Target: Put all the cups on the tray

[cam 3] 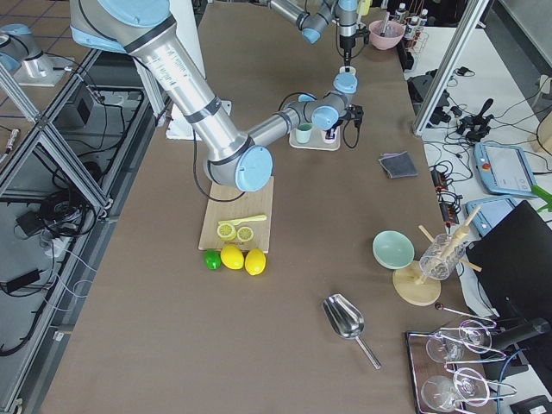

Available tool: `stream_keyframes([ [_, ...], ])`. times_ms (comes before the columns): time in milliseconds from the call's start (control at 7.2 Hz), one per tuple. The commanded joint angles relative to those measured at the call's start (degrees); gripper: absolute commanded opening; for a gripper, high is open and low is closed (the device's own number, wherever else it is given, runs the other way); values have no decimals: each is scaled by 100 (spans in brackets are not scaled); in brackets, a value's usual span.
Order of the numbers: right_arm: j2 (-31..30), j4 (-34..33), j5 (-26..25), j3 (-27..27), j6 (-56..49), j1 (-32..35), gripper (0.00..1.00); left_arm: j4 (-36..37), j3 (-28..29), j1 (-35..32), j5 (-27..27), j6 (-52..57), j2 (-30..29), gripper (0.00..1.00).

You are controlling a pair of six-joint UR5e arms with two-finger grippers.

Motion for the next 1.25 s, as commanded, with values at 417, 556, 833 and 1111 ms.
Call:
stream_keyframes([
  [417, -286, 139, 23, 188, 344, 316, 99, 393, -323, 1044, 301, -1545, -714, 0],
  [556, -383, 113, 75, 232, 265, 500, 100, 393, -332, 1159, 469, -1511, -688, 99],
  [833, -1039, 78, 269, 581, -601, 878, 100, 471, -716, 934, 322, -962, -329, 98],
  [1111, -1612, 95, 409, 742, -954, 1343, 100, 1146, -1444, 354, 31, 127, 372, 98],
])
